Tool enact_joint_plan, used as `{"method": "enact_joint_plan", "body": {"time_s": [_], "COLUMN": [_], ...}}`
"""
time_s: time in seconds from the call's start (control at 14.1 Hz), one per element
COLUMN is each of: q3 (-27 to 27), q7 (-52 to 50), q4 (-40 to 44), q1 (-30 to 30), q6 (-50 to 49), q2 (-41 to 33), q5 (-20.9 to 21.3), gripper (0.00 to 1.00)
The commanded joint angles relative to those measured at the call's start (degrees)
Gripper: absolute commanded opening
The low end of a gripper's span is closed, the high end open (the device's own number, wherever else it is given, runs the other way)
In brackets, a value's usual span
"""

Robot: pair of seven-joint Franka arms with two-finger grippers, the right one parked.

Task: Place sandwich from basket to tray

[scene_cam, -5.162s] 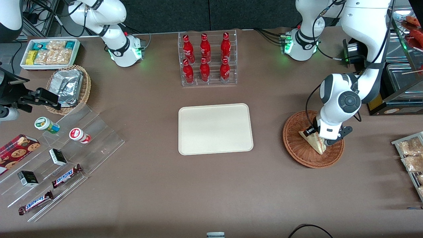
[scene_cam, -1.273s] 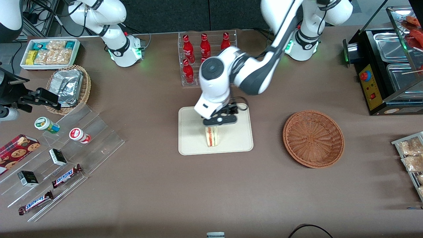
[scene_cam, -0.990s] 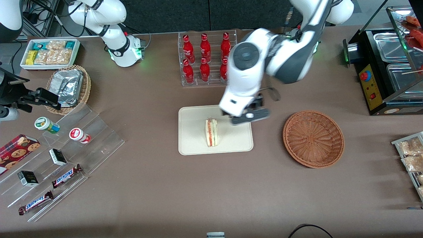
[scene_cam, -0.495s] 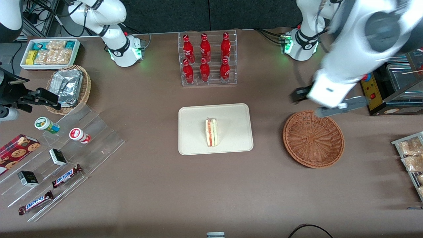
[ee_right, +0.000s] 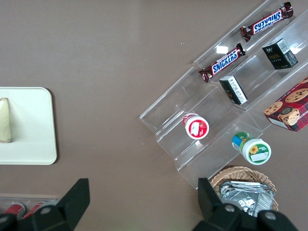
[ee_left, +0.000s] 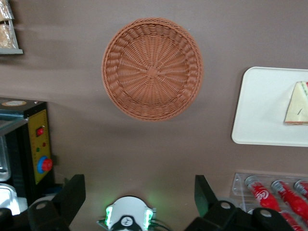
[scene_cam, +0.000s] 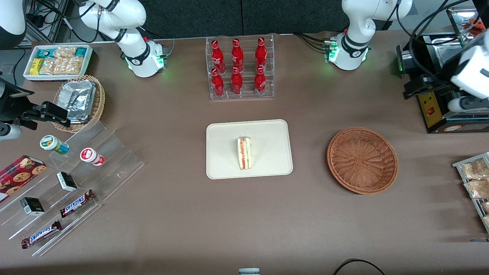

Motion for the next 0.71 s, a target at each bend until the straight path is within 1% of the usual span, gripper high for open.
{"method": "enact_joint_plan", "body": {"time_s": [0.0, 0.07, 0.14, 0.21, 0.64], "q3": [-0.83, -0.83, -0.83, -0.83, -1.1], "q7": [3.76, 5.07, 8.91, 10.43, 7.63], "q4": [-1.78, -1.69, -1.52, -1.26, -0.37], "q1": [3.55, 3.82, 3.82, 3.82, 3.55], "q6": [0.12, 0.3, 0.56, 0.65, 1.44], "q2": [-0.69, -0.6, -0.08, 0.27, 0.98], "q5": [0.78, 1.04, 2.7, 3.24, 1.58], "gripper": [1.0, 1.0, 1.0, 1.0, 1.0]}}
